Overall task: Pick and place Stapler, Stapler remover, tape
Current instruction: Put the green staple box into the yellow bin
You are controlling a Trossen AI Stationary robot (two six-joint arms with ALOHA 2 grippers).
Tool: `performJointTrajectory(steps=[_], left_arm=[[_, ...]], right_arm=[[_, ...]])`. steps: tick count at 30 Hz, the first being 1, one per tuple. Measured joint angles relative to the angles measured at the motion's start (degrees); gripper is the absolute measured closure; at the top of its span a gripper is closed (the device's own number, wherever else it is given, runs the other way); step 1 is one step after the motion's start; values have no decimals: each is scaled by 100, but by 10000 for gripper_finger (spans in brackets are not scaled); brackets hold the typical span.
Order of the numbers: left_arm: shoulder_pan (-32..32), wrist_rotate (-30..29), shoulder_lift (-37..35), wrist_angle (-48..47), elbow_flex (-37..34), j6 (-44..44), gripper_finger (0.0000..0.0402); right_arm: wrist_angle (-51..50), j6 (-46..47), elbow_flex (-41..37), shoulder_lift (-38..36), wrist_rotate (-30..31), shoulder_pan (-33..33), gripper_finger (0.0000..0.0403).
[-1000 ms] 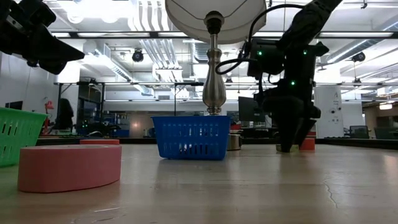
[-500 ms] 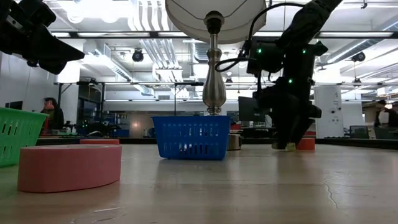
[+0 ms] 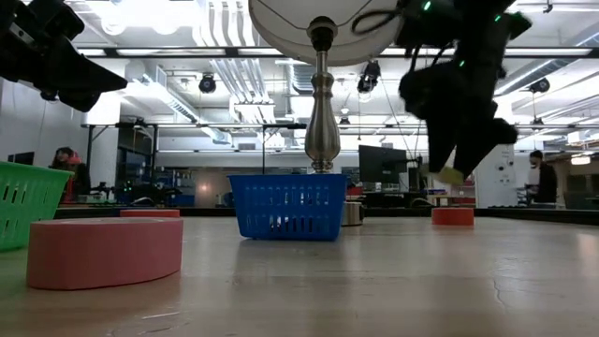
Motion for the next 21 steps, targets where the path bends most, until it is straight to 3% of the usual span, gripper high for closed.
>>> performJointTrajectory(steps=[7, 12, 21], left_arm=[[-1, 0, 0, 0, -1, -1, 378], [-2, 0, 0, -3, 0, -1, 378], [0, -1, -1, -6, -2, 0, 378]], right_arm=[[-328, 1131, 6, -689, -42, 629, 175], [-461, 1733, 6, -1093, -500, 1191, 175], [-673, 3085, 6, -1353, -1069, 2779, 175]])
